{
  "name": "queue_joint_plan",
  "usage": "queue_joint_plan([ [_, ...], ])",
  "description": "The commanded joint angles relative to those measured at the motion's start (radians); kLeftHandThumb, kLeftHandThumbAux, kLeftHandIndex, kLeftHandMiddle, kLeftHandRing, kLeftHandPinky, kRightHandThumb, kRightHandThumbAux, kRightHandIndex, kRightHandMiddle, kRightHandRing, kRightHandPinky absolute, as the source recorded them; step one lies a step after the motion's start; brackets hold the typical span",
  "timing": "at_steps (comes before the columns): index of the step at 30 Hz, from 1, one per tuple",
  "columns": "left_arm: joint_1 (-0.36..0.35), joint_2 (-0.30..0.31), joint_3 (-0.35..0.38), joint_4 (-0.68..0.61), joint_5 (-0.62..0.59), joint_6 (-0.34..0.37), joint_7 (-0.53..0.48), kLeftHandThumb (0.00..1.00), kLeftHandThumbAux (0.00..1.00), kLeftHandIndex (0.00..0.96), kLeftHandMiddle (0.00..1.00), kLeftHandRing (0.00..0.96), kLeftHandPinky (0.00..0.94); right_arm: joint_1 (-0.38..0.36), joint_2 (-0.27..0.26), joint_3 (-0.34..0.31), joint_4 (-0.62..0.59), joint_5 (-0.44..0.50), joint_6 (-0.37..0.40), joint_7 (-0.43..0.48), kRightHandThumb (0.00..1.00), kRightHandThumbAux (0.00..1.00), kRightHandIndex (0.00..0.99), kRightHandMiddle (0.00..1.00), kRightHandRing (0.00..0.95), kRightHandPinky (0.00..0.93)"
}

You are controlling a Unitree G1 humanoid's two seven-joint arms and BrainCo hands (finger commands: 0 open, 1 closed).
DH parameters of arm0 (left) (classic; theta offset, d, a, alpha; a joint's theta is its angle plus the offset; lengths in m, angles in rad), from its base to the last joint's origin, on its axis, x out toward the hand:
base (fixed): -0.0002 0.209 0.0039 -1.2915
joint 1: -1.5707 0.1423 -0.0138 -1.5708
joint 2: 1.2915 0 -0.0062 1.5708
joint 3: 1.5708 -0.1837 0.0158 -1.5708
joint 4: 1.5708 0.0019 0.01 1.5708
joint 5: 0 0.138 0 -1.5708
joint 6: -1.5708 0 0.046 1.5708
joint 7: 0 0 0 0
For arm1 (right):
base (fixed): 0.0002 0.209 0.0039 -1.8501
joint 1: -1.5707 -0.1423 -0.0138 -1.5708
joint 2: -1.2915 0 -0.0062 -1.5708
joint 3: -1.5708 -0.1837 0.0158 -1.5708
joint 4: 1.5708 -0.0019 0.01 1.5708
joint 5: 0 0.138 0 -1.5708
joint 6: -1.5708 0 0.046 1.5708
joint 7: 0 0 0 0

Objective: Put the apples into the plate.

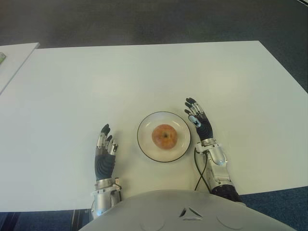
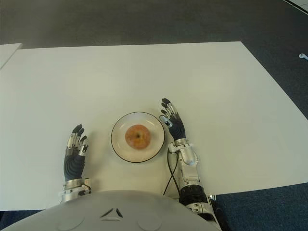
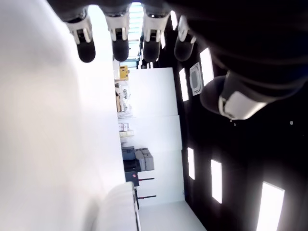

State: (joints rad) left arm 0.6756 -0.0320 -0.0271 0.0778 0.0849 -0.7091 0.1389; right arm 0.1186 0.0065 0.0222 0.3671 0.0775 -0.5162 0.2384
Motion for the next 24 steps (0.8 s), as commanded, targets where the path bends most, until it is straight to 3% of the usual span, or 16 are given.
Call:
queue_joint_plan([
  [1,0.030,0.013,-0.001,-0.041,-0.027,0.070,-0.035,0.106,0.452,0.049,0.036,0.019,0.029,0.110,0.033,0.010,0.042,-0.015,0.010,-0.040,0.056,0.435,0.009,0.048,0.006,0.000],
  [9,0.043,0.012,0.012,-0.015,0.020,-0.010,-0.022,0.112,0.462,0.037,0.003,0.001,0.004,0.155,0.036,0.022,-0.008,-0.020,0.009,-0.057,0.072,0.490,0.000,0.010,0.000,0.000],
  [15,0.062,0.021,0.004,-0.029,0.000,-0.031,-0.046,0.126,0.458,0.032,0.000,0.000,0.000,0.190,0.046,0.047,-0.088,-0.028,0.059,-0.078,0.113,0.487,0.000,0.000,0.000,0.000],
  [18,0.070,0.032,-0.002,-0.054,-0.015,-0.019,-0.065,0.134,0.461,0.029,0.000,0.000,0.000,0.215,0.061,0.070,-0.157,-0.040,0.105,-0.103,0.129,0.469,0.000,0.000,0.000,0.000],
  [24,0.079,0.022,-0.003,-0.121,-0.070,0.075,-0.087,0.165,0.486,0.030,0.000,0.000,0.000,0.235,0.043,0.077,-0.222,-0.027,0.182,-0.111,0.144,0.454,0.000,0.000,0.000,0.000],
])
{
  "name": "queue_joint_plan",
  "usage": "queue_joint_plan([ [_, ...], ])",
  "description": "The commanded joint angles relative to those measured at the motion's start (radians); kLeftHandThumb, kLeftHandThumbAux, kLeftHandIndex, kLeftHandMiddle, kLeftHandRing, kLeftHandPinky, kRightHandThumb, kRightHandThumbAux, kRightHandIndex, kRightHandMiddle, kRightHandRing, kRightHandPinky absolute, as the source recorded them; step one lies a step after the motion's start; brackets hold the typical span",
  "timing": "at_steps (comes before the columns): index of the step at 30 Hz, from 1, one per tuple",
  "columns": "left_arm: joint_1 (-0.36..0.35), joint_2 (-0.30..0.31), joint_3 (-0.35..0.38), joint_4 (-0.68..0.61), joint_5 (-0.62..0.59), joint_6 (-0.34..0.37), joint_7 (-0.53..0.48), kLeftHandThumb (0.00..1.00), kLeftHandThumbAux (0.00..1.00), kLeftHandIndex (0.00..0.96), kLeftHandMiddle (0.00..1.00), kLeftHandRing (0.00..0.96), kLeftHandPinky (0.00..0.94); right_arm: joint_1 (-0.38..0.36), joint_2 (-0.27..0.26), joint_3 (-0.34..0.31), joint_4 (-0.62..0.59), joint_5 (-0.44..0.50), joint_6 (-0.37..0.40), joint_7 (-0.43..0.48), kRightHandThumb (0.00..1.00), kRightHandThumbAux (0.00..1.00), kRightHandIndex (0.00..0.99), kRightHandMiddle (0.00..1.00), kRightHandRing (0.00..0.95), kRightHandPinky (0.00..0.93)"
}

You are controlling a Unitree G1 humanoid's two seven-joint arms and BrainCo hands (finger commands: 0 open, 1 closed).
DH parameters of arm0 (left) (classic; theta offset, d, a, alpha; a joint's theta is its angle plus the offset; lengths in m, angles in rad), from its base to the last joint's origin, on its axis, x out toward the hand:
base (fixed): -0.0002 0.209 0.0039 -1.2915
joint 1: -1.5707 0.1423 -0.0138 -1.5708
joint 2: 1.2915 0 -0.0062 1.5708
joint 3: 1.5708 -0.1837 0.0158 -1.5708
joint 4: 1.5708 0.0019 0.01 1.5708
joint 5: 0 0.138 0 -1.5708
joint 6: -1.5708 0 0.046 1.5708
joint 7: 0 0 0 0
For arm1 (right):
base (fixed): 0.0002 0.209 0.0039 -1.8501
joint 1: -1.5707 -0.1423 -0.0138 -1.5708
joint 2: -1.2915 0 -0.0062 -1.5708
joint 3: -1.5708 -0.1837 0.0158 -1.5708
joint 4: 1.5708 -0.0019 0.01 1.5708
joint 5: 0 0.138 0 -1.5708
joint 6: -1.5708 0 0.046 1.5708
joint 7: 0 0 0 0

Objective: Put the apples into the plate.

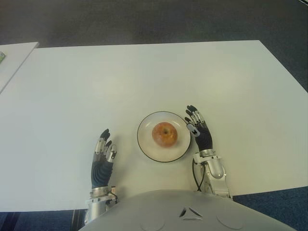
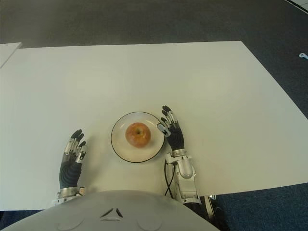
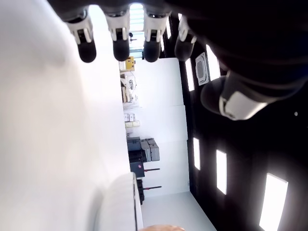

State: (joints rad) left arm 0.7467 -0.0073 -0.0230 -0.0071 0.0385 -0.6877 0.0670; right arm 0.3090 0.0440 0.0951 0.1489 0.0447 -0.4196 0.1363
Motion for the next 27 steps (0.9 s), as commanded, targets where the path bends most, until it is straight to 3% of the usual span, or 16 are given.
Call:
queue_joint_plan([
  [1,0.009,-0.005,-0.007,-0.040,-0.024,0.058,-0.016,0.170,0.489,0.030,0.000,0.000,0.000,0.046,0.003,0.004,-0.009,0.009,0.093,-0.008,0.145,0.454,0.000,0.000,0.000,0.000],
  [10,0.002,0.007,0.013,-0.105,-0.023,0.176,-0.019,0.169,0.503,0.024,0.000,0.000,0.000,0.017,0.021,-0.038,-0.036,0.137,0.183,0.023,0.164,0.508,0.000,0.000,0.000,0.000],
  [15,0.002,-0.008,0.007,-0.163,-0.005,0.209,-0.006,0.161,0.501,0.017,0.000,0.000,0.000,0.006,0.047,-0.066,-0.025,0.215,0.188,0.025,0.189,0.546,0.000,0.000,0.000,0.000],
  [20,0.064,-0.045,-0.043,-0.268,0.054,0.197,0.015,0.161,0.502,0.019,0.000,0.000,0.008,0.008,0.056,-0.070,-0.020,0.238,0.176,0.016,0.204,0.568,0.000,0.000,0.000,0.000],
  [27,0.077,-0.042,-0.026,-0.197,0.026,0.112,0.012,0.171,0.504,0.007,0.000,0.000,0.000,0.026,0.063,-0.067,-0.027,0.231,0.141,0.002,0.224,0.570,0.000,0.000,0.000,0.000],
])
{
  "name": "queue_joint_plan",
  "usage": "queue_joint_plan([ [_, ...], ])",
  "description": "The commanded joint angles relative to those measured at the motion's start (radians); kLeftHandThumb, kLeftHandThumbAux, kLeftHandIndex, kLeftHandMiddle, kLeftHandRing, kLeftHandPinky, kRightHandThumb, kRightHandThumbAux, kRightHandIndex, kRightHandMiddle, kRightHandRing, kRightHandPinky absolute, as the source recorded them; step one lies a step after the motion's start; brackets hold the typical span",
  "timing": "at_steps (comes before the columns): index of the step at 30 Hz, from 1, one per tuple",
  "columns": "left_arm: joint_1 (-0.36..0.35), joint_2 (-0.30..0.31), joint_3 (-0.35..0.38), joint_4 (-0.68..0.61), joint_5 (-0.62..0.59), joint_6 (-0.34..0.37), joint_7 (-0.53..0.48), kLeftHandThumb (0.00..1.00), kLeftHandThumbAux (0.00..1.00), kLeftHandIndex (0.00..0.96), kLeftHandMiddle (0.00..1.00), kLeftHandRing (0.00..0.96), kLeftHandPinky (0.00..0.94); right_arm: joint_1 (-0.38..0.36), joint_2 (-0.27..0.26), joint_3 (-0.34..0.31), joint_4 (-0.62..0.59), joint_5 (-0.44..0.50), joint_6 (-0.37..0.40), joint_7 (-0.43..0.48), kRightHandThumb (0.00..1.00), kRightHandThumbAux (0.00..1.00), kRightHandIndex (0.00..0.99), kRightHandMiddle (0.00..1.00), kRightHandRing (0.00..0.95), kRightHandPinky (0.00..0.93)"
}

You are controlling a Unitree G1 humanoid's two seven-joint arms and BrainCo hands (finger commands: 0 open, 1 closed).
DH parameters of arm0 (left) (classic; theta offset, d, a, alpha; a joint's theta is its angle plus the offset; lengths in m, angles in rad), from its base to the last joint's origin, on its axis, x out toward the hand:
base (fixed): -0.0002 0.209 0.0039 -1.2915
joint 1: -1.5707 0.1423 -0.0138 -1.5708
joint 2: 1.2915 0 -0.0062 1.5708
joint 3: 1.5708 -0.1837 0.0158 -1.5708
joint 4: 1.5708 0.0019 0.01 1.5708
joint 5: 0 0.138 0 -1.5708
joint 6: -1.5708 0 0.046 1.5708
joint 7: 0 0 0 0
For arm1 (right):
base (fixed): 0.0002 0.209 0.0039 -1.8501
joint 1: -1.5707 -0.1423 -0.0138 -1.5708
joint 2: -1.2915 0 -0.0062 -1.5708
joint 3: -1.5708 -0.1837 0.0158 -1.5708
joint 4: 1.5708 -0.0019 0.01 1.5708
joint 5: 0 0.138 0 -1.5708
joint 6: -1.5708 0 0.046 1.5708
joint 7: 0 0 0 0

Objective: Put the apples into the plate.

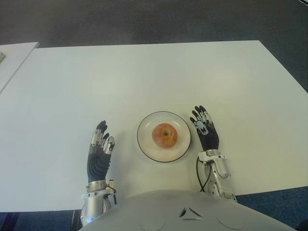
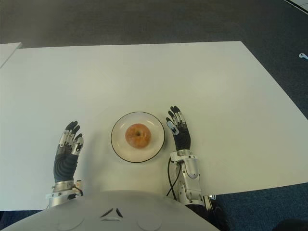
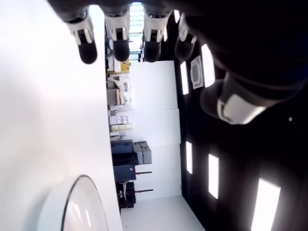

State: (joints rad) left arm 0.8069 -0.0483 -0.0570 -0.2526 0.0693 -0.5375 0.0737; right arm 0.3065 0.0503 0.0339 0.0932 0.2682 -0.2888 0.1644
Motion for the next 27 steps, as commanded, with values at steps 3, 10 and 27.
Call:
queue_joint_plan([
  [3,0.006,-0.022,0.001,0.063,-0.002,-0.062,0.017,0.181,0.510,0.013,0.000,0.000,0.000,0.036,0.050,-0.004,0.032,0.002,-0.001,-0.026,0.223,0.557,0.000,0.000,0.000,0.000],
  [10,-0.022,-0.050,-0.016,0.085,0.028,-0.092,0.039,0.197,0.514,0.041,0.000,0.000,0.000,0.037,0.024,-0.009,0.037,-0.008,-0.001,-0.019,0.216,0.536,0.000,0.000,0.000,0.000],
  [27,-0.153,-0.017,0.009,0.258,0.119,-0.184,0.085,0.091,0.515,0.010,0.000,0.000,0.000,-0.030,-0.020,-0.060,0.089,-0.035,-0.004,-0.009,0.198,0.564,0.000,0.000,0.000,0.000],
])
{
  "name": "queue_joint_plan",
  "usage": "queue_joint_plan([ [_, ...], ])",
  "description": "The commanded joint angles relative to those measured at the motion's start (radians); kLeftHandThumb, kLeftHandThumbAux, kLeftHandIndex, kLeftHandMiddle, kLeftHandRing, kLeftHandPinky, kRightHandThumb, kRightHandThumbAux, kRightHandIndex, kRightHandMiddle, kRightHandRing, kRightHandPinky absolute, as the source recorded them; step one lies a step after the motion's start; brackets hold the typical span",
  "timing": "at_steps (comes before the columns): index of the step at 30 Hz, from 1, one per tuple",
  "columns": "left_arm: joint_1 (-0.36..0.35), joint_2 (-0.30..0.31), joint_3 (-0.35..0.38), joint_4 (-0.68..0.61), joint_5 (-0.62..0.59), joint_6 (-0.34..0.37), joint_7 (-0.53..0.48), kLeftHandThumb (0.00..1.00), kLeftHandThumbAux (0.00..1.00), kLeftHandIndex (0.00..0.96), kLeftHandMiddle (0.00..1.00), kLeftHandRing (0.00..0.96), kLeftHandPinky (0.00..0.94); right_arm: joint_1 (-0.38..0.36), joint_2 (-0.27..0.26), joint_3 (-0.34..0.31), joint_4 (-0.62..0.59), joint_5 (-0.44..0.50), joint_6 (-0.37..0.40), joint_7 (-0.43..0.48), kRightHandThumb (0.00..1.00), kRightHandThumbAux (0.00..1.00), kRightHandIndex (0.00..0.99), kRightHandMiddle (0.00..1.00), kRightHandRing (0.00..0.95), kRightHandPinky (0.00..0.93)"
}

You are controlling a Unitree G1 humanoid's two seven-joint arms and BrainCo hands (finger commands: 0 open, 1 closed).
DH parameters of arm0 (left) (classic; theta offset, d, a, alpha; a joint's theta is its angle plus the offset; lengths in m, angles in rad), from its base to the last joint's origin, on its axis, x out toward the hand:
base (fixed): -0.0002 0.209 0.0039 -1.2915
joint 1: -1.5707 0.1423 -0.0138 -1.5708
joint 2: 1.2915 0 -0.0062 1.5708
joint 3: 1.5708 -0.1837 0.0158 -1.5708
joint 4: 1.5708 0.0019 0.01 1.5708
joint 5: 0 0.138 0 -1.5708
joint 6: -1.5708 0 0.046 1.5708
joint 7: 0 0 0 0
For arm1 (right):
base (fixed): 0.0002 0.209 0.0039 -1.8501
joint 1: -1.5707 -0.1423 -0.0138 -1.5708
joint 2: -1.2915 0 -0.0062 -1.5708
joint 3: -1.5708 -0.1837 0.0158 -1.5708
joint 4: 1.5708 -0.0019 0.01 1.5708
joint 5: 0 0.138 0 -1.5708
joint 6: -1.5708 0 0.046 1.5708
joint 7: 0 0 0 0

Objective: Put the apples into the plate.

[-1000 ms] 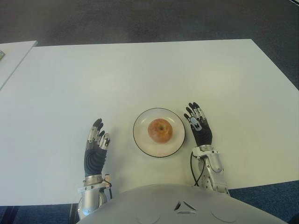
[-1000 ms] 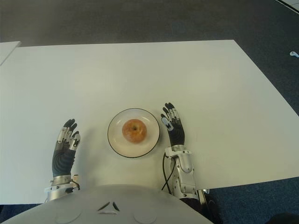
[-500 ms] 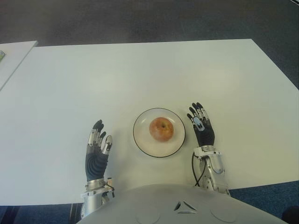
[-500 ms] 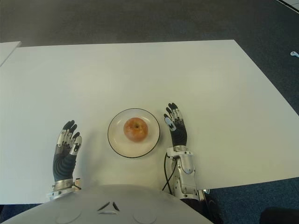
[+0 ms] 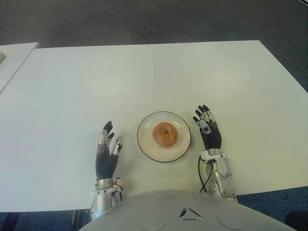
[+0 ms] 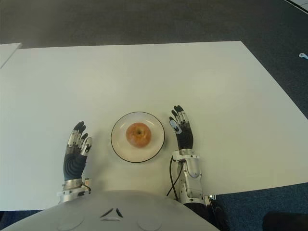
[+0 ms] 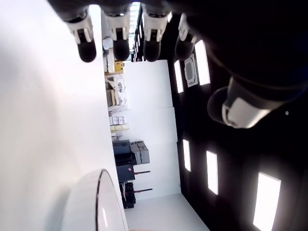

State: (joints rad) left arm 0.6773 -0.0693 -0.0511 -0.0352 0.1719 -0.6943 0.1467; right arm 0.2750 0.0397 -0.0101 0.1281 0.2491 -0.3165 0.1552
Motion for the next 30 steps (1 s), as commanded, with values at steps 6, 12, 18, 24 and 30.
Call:
queue_joint_plan([
  [6,-0.050,0.000,0.002,0.057,0.022,-0.039,0.014,0.075,0.538,0.000,0.000,0.000,0.000,-0.051,-0.035,-0.030,0.103,-0.011,-0.009,0.052,0.199,0.570,0.002,0.000,0.000,0.000],
  [12,-0.060,-0.011,-0.005,0.058,-0.008,-0.059,0.010,0.079,0.567,0.000,0.000,0.000,0.000,-0.088,-0.065,-0.034,0.152,-0.011,-0.058,0.119,0.200,0.572,0.019,0.011,0.000,0.000],
  [18,-0.075,-0.022,-0.002,0.080,-0.028,-0.075,0.012,0.075,0.617,0.000,0.000,0.000,0.000,-0.115,-0.072,-0.043,0.197,-0.016,-0.104,0.145,0.188,0.566,0.034,0.029,0.000,0.000],
  [24,-0.083,-0.019,0.006,0.110,-0.039,-0.089,0.008,0.069,0.642,0.005,0.000,0.000,0.000,-0.123,-0.056,-0.047,0.206,-0.018,-0.132,0.140,0.186,0.537,0.049,0.043,0.000,0.000],
  [30,-0.091,-0.024,0.011,0.144,-0.027,-0.102,0.018,0.068,0.620,0.009,0.000,0.000,0.000,-0.113,-0.048,-0.047,0.188,-0.019,-0.133,0.136,0.196,0.521,0.062,0.054,0.000,0.000],
])
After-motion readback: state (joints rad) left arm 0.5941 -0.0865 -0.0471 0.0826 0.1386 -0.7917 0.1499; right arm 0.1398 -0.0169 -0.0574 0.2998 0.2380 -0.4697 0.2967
